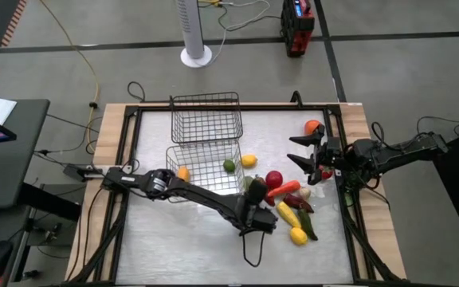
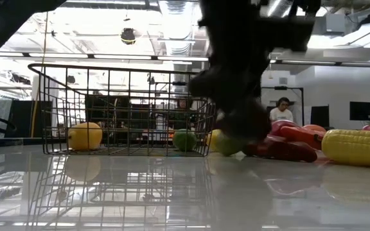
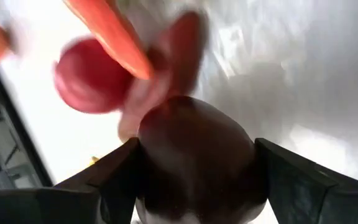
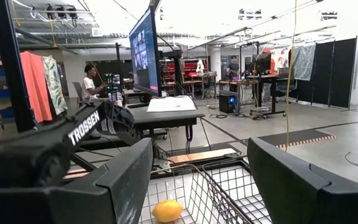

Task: Sort produce into baskets
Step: Put the red apple into the brown wire basket, then put the carrot into the black wire basket

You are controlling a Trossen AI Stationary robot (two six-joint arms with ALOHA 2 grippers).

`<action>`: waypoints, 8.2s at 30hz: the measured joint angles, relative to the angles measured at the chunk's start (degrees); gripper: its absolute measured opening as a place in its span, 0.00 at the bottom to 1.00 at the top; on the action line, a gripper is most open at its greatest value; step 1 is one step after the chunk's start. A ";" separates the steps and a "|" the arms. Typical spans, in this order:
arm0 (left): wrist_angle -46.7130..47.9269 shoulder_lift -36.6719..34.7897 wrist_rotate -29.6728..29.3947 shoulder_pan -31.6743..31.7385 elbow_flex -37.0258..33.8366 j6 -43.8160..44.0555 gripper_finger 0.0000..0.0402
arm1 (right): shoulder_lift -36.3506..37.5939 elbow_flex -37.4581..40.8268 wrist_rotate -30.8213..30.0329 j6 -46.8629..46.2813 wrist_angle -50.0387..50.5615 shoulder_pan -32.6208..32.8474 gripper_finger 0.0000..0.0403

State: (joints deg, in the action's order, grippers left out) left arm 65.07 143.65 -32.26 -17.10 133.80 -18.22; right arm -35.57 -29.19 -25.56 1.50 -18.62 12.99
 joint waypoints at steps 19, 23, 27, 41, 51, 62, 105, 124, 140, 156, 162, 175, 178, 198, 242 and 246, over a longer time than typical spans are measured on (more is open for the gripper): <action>-2.12 -12.85 -7.89 -0.43 0.70 3.06 0.69 | 0.00 0.00 0.00 0.00 0.41 -0.01 0.72; 5.23 -15.90 -7.51 0.68 0.70 9.18 0.69 | 0.00 0.00 0.00 0.00 0.55 0.01 0.72; 15.38 -18.24 -7.20 2.80 -2.08 17.93 0.69 | -0.04 0.01 -0.01 -0.02 0.73 0.00 0.72; 2.45 -30.38 -7.03 4.89 -37.60 24.59 0.69 | -0.04 0.00 -0.01 -0.61 0.93 -0.01 0.72; -4.26 -37.77 -6.78 4.89 -39.90 25.88 0.78 | -0.04 0.01 -0.02 -0.59 0.60 0.01 0.72; -6.00 -37.75 -3.39 5.37 -39.94 24.92 0.86 | -0.04 0.00 -0.02 -0.54 0.60 0.01 0.72; -21.05 -11.64 8.73 3.95 -17.58 10.94 0.87 | -0.02 0.02 -0.04 -0.74 1.56 -1.13 0.72; -33.07 -6.55 6.53 2.64 -18.44 5.94 0.87 | -0.02 0.02 -0.02 -1.07 1.41 -1.15 0.72; -35.81 -6.01 14.32 7.96 -18.41 11.21 0.62 | -0.04 0.02 -0.02 -1.05 1.50 -1.13 0.72; -33.57 -5.99 21.75 10.40 -18.49 16.54 0.41 | -0.03 0.02 0.00 -1.03 1.50 -1.15 0.72; -33.16 -5.99 21.52 10.40 -18.52 15.84 0.32 | -0.04 0.02 0.00 -1.03 1.49 -1.15 0.72; -34.15 -5.99 21.44 10.40 -18.54 14.63 0.02 | -0.04 0.02 0.00 -0.97 1.50 -1.15 0.72; -34.29 -5.99 21.00 10.40 -18.43 14.15 0.01 | -0.04 0.02 0.00 -0.85 1.52 -1.14 0.72; -29.73 -12.21 16.31 10.40 -15.66 9.39 0.00 | 0.07 0.02 0.02 -0.85 2.96 -1.08 0.72; -16.40 -61.10 -13.67 24.37 -62.94 26.44 0.04 | 0.35 0.02 0.13 0.04 1.63 -1.13 0.72; -15.57 -62.07 -11.14 28.55 -66.02 29.39 0.16 | 0.35 0.02 0.13 0.02 1.26 -1.13 0.72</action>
State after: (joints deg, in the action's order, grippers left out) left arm 49.50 81.58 -43.40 11.45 67.79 11.17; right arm -35.22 -29.17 -25.43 1.52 -17.37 11.86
